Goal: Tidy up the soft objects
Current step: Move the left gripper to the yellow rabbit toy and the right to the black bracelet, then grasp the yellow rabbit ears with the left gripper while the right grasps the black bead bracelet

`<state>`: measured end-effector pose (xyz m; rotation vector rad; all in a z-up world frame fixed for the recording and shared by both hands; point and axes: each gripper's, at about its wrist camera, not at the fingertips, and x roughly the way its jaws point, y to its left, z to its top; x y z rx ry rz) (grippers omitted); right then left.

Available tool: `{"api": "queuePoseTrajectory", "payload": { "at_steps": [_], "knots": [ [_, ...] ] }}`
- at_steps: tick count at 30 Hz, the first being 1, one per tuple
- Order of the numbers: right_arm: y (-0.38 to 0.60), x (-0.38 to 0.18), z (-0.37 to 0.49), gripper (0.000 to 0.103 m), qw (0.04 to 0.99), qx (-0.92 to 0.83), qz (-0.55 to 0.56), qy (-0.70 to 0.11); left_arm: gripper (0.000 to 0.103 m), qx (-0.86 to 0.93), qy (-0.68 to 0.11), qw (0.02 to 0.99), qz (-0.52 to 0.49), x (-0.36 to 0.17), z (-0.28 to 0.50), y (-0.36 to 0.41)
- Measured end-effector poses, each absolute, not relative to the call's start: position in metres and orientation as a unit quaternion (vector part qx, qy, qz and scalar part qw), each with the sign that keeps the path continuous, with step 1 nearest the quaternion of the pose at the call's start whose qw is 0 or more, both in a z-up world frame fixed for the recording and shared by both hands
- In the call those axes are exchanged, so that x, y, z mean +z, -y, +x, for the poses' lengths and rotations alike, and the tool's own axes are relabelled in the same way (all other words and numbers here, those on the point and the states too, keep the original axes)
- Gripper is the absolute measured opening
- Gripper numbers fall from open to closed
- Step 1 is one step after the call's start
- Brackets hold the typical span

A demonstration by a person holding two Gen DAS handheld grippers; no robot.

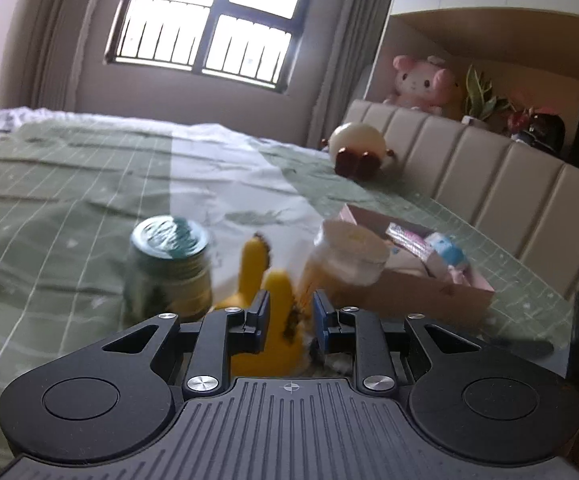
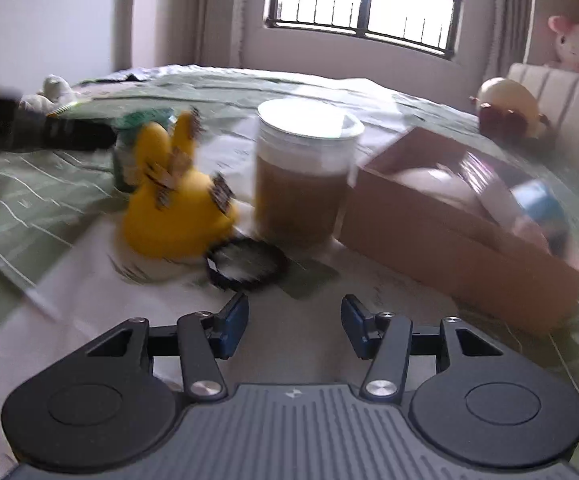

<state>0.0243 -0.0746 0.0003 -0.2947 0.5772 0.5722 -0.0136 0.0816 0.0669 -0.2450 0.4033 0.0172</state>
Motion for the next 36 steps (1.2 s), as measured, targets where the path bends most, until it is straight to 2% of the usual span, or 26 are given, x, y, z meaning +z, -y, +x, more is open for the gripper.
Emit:
{"api": "queuePoseTrajectory", "payload": {
  "at_steps": [4, 22, 27, 30, 36],
  "knots": [
    [0.084, -0.004, 0.026, 0.052, 0.91, 0.28, -0.124, -0.278, 0.026, 0.062, -0.211, 0.973, -0.072, 0.066, 0.005, -0.056],
    [0.096, -0.007, 0.029, 0.056, 0.908, 0.3, -0.08, -0.282, 0.026, 0.123, -0.242, 0.962, -0.043, 0.058, 0.024, -0.043],
    [0.097, -0.007, 0.03, 0.058, 0.906, 0.303, -0.075, -0.285, 0.029, 0.114, -0.25, 0.96, -0.053, 0.05, 0.028, -0.044],
    [0.097, -0.007, 0.031, 0.059, 0.906, 0.304, -0.073, -0.286, 0.036, 0.107, -0.247, 0.961, -0.058, 0.047, 0.032, -0.046],
    [0.096, -0.007, 0.031, 0.06, 0.905, 0.304, -0.075, -0.286, 0.036, 0.109, -0.256, 0.959, -0.05, 0.039, 0.04, -0.048]
  ]
}}
